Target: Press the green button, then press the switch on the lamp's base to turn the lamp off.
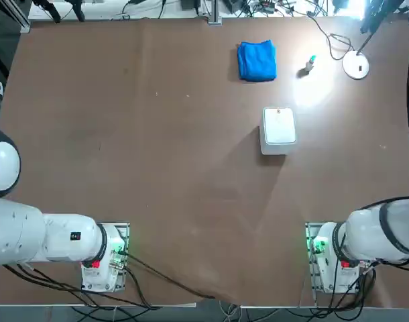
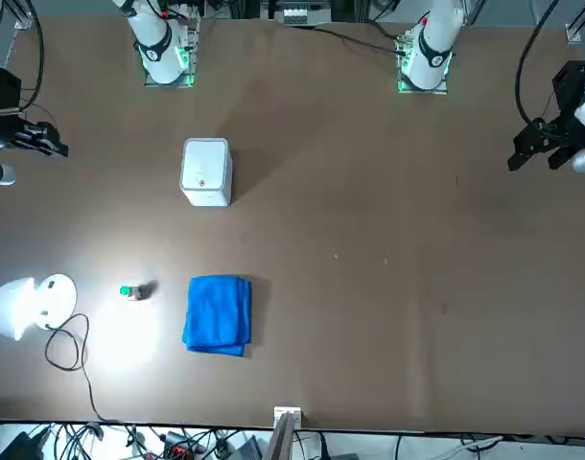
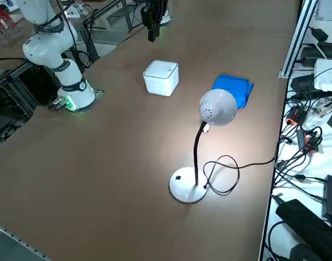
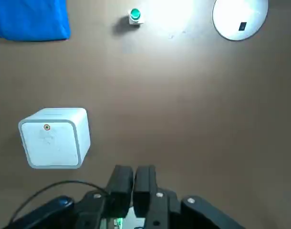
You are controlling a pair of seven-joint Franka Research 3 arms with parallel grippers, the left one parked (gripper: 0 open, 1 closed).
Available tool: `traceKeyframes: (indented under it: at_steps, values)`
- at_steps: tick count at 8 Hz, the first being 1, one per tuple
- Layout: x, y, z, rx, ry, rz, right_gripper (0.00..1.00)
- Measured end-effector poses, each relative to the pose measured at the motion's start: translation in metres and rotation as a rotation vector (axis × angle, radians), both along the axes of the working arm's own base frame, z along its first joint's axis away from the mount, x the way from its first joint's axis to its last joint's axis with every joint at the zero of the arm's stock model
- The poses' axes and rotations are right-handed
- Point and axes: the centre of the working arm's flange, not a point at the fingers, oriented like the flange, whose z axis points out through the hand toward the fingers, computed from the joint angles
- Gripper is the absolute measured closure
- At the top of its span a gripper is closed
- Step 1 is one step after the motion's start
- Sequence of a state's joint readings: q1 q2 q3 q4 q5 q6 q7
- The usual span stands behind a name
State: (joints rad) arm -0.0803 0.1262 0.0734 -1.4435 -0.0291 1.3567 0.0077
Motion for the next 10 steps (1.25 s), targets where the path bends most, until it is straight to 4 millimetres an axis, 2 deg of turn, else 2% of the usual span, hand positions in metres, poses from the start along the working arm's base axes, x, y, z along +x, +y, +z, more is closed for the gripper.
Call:
traceKeyframes:
  at_steps: [1, 2, 10]
  values:
    - [0.004, -0.001, -0.007, 0.000, -0.012, -0.002, 0.98]
    - [0.013, -0.001, -0.024, 0.000, -0.041, -0.004, 0.98]
    - [0.109, -0.002, -0.225, 0.020, -0.270, -0.058, 0.98]
